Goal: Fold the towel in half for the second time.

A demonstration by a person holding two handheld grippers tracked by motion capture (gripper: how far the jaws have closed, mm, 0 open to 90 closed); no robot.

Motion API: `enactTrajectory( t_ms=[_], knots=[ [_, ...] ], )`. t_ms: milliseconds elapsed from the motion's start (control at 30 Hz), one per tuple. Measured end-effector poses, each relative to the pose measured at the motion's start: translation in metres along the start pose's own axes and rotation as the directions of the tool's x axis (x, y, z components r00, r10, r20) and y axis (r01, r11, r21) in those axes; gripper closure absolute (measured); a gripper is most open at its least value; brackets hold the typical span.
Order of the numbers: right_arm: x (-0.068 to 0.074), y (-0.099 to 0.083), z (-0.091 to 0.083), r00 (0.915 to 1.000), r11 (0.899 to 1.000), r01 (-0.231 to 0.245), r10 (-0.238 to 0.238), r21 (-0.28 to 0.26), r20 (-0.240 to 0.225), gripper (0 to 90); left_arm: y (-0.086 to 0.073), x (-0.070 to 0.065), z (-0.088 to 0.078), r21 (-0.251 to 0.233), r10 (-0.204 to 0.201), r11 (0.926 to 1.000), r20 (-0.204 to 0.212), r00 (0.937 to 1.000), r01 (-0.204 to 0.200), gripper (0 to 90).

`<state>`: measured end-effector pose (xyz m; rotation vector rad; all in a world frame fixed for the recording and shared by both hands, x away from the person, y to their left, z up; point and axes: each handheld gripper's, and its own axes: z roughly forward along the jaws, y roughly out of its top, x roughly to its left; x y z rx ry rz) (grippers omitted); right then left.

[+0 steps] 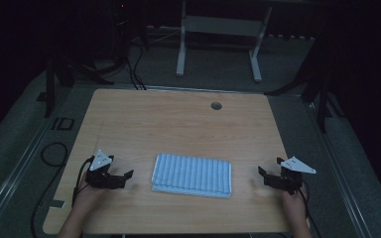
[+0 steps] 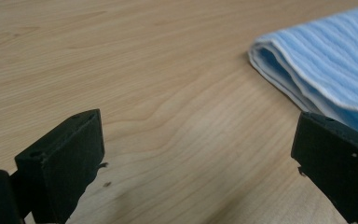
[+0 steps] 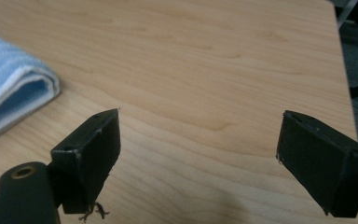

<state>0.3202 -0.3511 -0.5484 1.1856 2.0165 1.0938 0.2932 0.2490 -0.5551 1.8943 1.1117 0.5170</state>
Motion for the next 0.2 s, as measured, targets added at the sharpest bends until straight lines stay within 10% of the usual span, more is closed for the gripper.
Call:
enactTrajectory(
  t_ms=[200],
  knots=[
    [0.0002, -0.0010, 0.0007, 1.0000, 1.000, 0.003, -0.003, 0.004, 0.005, 13.3, -0.0016, 0.0003, 0.0007, 0.002, -0.006, 1.0000, 0.000, 1.0000, 0.006, 3.1]
  ],
)
